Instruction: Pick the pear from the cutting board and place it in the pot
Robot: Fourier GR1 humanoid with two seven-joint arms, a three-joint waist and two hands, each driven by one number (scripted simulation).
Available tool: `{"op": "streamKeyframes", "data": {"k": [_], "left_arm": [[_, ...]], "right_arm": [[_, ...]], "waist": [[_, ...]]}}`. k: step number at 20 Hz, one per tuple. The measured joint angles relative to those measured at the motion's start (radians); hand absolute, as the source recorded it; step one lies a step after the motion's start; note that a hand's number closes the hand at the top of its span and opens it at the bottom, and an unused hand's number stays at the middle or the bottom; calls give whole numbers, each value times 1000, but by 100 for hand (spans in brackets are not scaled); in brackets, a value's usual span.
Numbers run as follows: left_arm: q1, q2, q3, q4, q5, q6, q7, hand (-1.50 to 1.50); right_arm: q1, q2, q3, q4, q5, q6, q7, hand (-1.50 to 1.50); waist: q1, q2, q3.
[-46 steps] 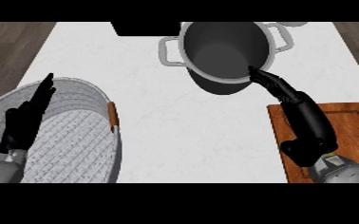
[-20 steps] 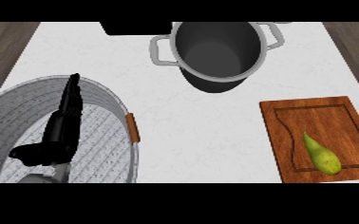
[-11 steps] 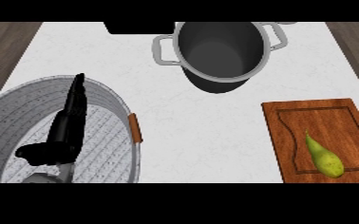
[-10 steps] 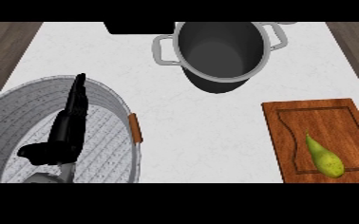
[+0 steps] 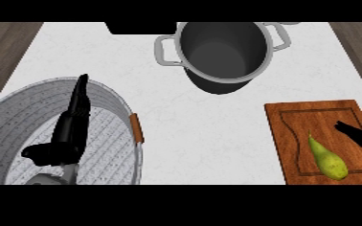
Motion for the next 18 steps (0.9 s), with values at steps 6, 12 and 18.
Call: {"op": "streamKeyframes", "data": {"k": [6,12,18], "left_arm": [[12,-16,4,-23,-25,3,5,0],[14,-26,12,-26,-38,0,16,0],[19,-37,33,-18,-48,-20,12,0]], "right_arm": [[-54,69,28,97,86,15,-22,-150],[-84,130,37,148,160,5,-33,-150],[-113,181,35,225,233,-14,-72,-150]], "waist": [[-2,-1,1],[-3,-2,2],[-3,-2,2]]}}
